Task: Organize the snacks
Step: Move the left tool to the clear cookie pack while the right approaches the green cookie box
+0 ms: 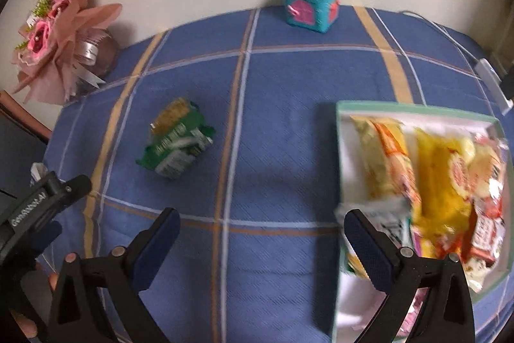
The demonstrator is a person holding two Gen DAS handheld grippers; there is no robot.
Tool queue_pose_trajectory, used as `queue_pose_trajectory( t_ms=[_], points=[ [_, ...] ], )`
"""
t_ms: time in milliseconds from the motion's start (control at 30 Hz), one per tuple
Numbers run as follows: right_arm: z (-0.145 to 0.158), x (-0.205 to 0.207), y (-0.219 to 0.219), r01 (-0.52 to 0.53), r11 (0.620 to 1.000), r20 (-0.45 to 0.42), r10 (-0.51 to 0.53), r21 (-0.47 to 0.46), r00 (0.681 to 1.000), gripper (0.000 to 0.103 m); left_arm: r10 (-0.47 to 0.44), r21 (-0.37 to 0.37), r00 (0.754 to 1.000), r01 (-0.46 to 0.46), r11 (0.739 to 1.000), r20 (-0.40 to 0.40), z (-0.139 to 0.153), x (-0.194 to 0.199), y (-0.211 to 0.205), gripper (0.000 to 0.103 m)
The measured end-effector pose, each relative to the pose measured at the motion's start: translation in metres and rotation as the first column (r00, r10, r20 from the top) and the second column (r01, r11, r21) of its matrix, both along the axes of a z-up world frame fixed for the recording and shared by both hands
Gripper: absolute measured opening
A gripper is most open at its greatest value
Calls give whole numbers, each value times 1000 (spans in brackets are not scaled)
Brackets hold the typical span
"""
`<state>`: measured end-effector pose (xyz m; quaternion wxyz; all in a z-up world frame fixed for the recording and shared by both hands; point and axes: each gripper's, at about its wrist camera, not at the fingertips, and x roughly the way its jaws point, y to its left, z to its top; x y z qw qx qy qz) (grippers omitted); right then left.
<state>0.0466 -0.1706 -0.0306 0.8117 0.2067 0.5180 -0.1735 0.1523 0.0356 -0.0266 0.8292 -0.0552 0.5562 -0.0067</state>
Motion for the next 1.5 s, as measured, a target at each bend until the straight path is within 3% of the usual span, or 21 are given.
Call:
queue_pose_trajectory(
  t_ms=[233, 567, 867, 1133, 1300, 1500],
  points=[
    [-9, 32, 2, -13, 1000, 54, 13, 2, 998, 103, 3, -29, 1000, -2, 1000, 7, -9, 22, -8, 103],
    [-34, 69, 4, -32, 999, 97, 28, 43, 995, 103, 0, 22, 1000, 0, 1000, -12, -41, 45, -17, 103],
    [-51, 77, 5, -59, 996, 50, 56, 64, 997, 103, 27, 19, 999, -27, 999, -24, -49, 51, -1, 103],
    [-42, 69, -11, -30, 996, -41, 27, -84, 999, 103, -2, 20, 1000, 3, 1000, -5, -40, 46, -6, 103],
    [-37, 68, -5, -50, 999, 41, 50, 0, 998, 103, -2, 21, 1000, 3, 1000, -8, -40, 45, -7, 103],
    [-50, 81, 28, -155, 987, -8, 155, -38, 988, 103, 18, 24, 1000, -18, 1000, -7, -39, 47, 0, 103]
  ],
)
